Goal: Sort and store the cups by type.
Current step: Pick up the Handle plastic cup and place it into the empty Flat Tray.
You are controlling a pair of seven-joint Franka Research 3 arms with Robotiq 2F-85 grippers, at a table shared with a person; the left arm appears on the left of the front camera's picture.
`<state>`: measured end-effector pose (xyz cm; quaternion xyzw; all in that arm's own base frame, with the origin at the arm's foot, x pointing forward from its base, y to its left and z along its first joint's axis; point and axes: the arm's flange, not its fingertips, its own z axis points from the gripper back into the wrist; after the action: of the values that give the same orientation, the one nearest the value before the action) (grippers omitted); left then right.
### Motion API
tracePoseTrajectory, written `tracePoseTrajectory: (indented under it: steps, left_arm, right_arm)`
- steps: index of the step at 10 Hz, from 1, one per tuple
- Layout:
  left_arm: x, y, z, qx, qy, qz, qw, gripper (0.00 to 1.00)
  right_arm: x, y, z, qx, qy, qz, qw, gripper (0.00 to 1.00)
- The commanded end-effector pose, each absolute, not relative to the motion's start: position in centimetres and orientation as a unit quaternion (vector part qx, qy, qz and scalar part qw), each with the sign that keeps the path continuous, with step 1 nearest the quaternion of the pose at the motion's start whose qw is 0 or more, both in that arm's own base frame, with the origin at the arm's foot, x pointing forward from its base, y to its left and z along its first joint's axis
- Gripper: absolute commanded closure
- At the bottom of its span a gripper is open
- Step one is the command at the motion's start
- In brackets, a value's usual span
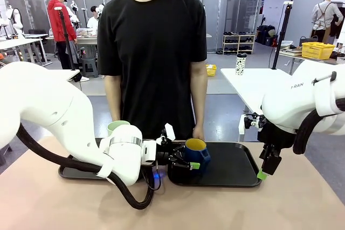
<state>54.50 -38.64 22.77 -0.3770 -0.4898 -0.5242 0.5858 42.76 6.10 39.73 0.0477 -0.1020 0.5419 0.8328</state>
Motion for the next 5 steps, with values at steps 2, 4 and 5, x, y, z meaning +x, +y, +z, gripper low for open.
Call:
tracePoseTrajectory:
  steps: [2, 4, 5]
  left_arm:
    - [52.0, -37.3, 23.3, -0.352, -0.493, -0.516, 0.606, 0.0]
    - [51.4, -36.5, 23.6, -0.332, -0.491, -0.518, 0.617, 0.0]
    - [51.2, -36.0, 23.7, -0.329, -0.495, -0.513, 0.619, 0.0]
  right_arm:
    - [42.8, 5.9, 39.6, 0.045, -0.104, 0.547, 0.83, 0.0]
    - [42.8, 5.9, 39.6, 0.045, -0.104, 0.547, 0.83, 0.0]
    - [42.8, 5.9, 39.6, 0.045, -0.104, 0.547, 0.83, 0.0]
